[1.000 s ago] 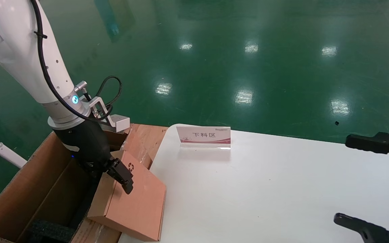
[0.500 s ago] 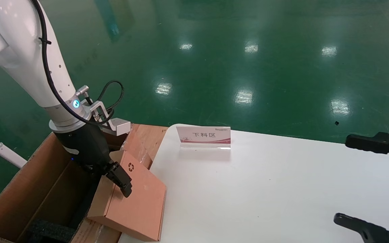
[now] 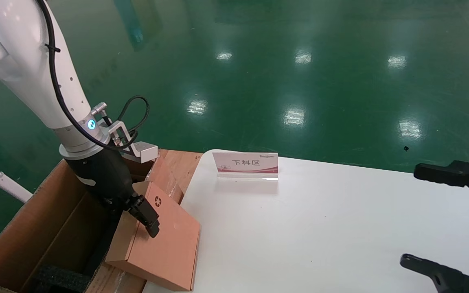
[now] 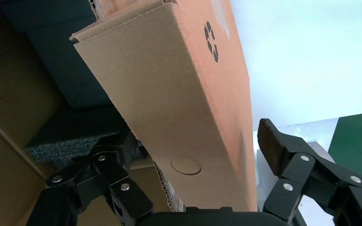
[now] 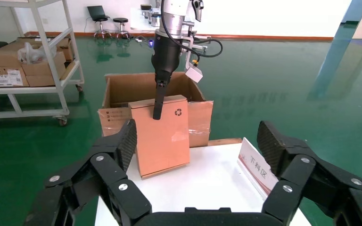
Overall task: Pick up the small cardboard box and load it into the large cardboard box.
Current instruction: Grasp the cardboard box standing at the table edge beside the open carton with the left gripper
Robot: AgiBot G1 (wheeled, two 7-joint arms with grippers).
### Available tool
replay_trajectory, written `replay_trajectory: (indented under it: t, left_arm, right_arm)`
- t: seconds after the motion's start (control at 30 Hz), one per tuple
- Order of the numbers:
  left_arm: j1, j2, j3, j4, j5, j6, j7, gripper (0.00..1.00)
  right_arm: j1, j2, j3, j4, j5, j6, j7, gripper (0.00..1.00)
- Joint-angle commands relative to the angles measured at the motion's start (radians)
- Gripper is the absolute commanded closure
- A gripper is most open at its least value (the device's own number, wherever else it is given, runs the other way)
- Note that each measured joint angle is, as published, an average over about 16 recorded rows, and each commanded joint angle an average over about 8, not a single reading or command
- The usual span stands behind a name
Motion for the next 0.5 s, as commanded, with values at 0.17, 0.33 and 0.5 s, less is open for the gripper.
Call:
replay_trajectory:
  t: [0.17,0.33,0.5]
  left_arm:
    - [-0.001,-0.001,-0.002,-0.001,0.000,0.000,-0.001,1.00]
    - [-0.001,-0.001,-0.002,-0.001,0.000,0.000,-0.002,1.00]
    - [-0.001,-0.001,-0.003,-0.001,-0.001,0.000,-0.002,1.00]
  right_arm:
    - [0.000,0.000,0.000,0.000,0.000,0.000,0.000,1.00]
    - [0.000,0.000,0.000,0.000,0.000,0.000,0.000,1.00]
    - [0.000,0.000,0.000,0.000,0.000,0.000,0.000,1.00]
